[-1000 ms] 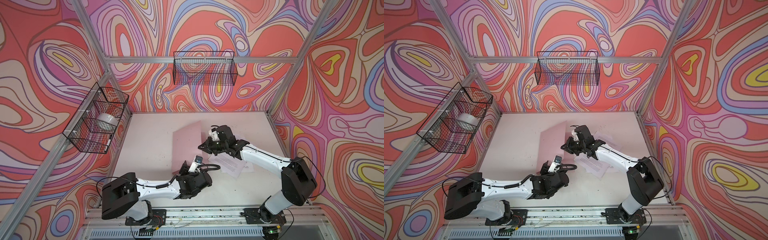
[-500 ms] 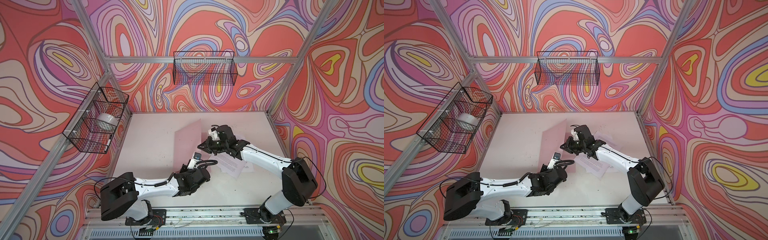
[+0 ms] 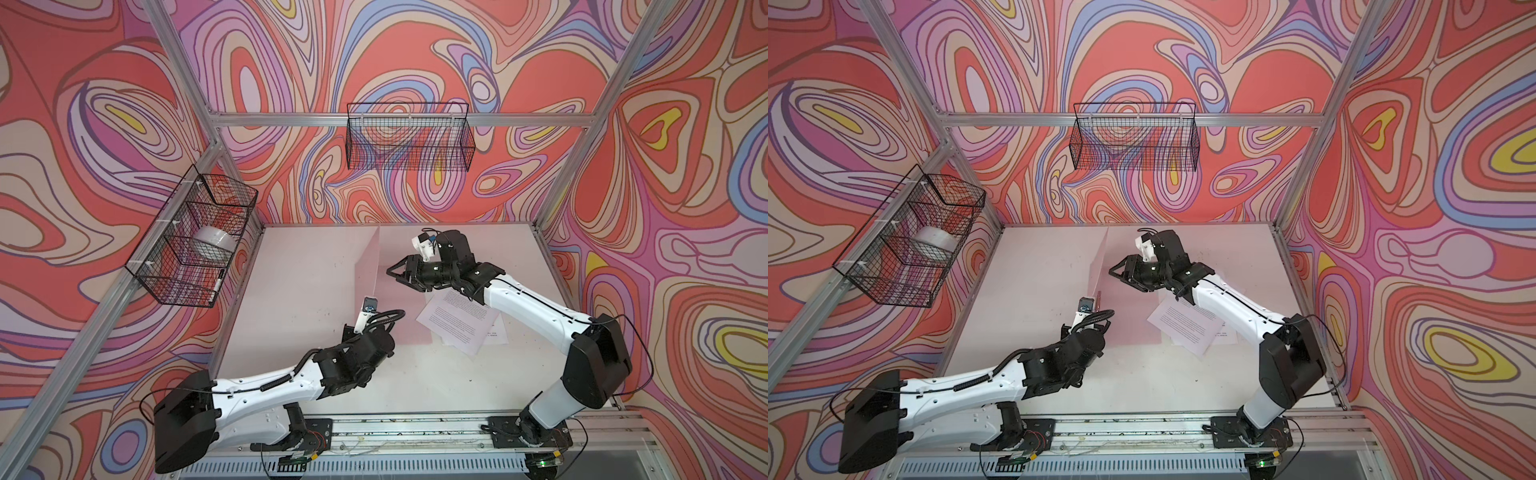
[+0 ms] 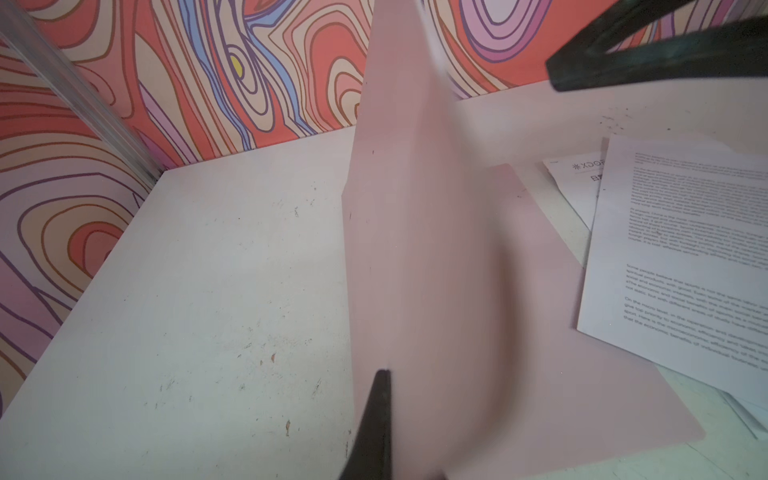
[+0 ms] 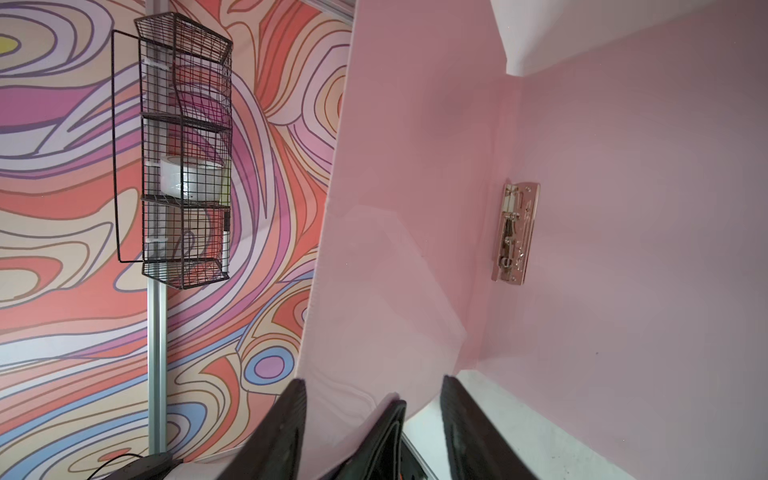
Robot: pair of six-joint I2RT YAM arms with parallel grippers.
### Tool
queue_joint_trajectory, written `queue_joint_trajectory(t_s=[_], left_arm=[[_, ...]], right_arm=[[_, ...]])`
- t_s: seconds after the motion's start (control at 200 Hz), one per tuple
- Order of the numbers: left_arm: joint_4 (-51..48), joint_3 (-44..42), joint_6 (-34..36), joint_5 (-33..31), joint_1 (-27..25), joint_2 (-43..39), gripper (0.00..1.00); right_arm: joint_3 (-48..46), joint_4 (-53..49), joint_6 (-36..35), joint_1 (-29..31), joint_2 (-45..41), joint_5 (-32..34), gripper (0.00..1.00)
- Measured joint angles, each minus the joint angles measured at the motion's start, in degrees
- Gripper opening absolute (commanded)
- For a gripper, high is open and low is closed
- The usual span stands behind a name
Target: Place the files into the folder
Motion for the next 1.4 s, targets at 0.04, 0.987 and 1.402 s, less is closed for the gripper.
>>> queue_joint_trajectory(t_s=[0.04, 0.987, 1.402], left_arm=[[-0.02, -0.52, -0.24, 0.35, 0.57, -1.29, 0.0], [-30.95, -7.08, -46.86, -0.17, 5.68, -25.24, 0.72], [-47.01, -15.78, -71.49, -2.38, 5.88, -41.83, 1.0]], right_arm=[[-0.07, -0.48, -0.5, -0.61, -0.17, 0.0, 0.59], [4.74, -18.97, -16.46, 5.79, 20.28, 28.41, 0.56], [10.12, -22.84, -17.09, 7.43, 25.31, 34.49, 0.55]])
